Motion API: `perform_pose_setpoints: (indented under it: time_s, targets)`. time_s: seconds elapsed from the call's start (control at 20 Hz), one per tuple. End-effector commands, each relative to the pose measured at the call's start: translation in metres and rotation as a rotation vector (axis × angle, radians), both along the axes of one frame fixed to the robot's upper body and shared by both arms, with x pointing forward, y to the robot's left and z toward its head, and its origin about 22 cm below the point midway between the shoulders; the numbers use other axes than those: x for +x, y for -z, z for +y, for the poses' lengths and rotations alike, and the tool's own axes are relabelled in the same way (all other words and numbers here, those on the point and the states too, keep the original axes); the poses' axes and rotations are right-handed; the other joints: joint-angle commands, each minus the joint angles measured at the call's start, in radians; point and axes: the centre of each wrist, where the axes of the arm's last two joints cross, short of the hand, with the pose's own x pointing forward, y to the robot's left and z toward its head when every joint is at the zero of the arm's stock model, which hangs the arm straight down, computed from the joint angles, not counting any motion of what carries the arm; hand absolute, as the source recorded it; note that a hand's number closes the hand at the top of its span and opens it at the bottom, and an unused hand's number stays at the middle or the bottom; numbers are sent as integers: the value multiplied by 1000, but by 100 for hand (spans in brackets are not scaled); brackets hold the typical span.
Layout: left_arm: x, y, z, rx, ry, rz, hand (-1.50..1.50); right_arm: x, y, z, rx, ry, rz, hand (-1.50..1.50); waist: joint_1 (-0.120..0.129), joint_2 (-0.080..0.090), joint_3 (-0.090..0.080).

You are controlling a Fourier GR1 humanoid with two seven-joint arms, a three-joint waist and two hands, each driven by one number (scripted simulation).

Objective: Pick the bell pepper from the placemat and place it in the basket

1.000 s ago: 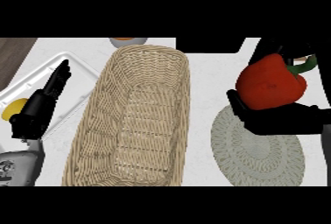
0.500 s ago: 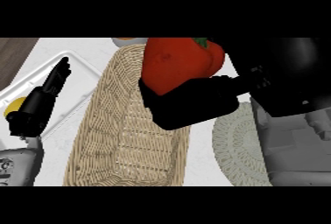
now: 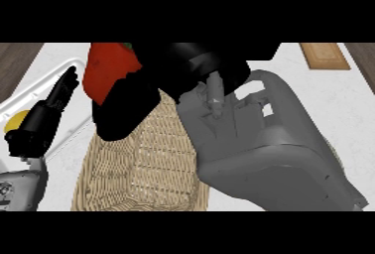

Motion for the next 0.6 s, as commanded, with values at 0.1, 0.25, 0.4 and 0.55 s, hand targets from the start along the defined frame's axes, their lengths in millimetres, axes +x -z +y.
perform_pose_setpoints:
  time_s: [0.1, 0.25, 0.4, 0.55]
  targets:
    - [-5, 5, 7, 0, -13, 3, 0, 0, 18, 25, -208, 100, 104, 150, -10, -3, 0]
    - [-9, -6, -8, -5, 1, 4, 0, 16, 38, 20, -348, 136, 89, 150, -9, -5, 1]
    - [-14, 3, 10, -9, 0, 23, 0, 16, 25, 26, -427, 143, 72, 150, -8, -4, 0]
    - [-12, -6, 0, -2, -2, 6, 0, 29, 9, 11, -499, 108, 55, 150, -7, -4, 1]
